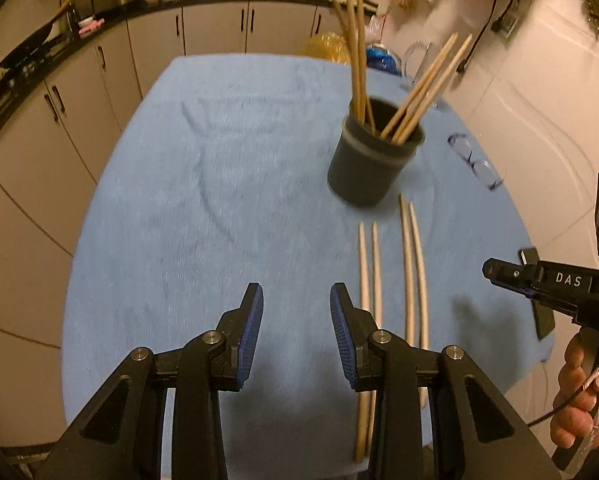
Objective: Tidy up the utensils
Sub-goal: 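Move both open tools back to the remaining chopsticks on the towel, then close the right tool on a loose wooden chopstick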
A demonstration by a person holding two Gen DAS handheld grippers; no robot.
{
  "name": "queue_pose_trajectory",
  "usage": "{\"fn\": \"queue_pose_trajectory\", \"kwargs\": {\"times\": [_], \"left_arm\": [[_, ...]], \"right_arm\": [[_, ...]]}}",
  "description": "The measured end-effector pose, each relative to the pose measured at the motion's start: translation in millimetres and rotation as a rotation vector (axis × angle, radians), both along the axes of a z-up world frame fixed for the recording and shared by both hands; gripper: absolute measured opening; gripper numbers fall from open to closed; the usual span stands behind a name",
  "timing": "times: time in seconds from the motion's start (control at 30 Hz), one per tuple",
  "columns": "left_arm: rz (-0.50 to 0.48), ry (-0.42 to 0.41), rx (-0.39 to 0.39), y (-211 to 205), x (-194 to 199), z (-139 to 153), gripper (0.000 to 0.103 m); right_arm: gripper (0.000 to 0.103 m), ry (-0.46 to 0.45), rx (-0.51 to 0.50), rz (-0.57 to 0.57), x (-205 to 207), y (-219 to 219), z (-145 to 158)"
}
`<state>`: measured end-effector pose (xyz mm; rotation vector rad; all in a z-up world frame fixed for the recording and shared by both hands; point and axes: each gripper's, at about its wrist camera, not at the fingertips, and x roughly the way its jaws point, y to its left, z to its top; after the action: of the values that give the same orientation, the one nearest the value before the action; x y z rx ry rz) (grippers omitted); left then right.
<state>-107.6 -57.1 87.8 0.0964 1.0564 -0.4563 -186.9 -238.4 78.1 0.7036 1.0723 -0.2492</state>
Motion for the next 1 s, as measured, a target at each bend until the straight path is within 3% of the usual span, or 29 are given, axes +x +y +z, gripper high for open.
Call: {"fn": "queue_pose_trajectory", "kwargs": {"times": [0.4, 0.77, 1.0], "left_arm": [[-0.009, 0.046, 0.040, 38, -21, -30, 0.033], [-0.029, 0.054, 0.041, 54, -30, -38, 0.033], [-0.045, 0.062, 0.019, 58, -35, -40, 0.033]], "right_arm": [[0.018, 0.062, -0.018, 0.018, -17, 43, -30], [0.018, 0.067, 0.012, -0.052, -15, 32, -35], [0.018, 0.068, 0.048, -0.055, 11, 20, -38]]}}
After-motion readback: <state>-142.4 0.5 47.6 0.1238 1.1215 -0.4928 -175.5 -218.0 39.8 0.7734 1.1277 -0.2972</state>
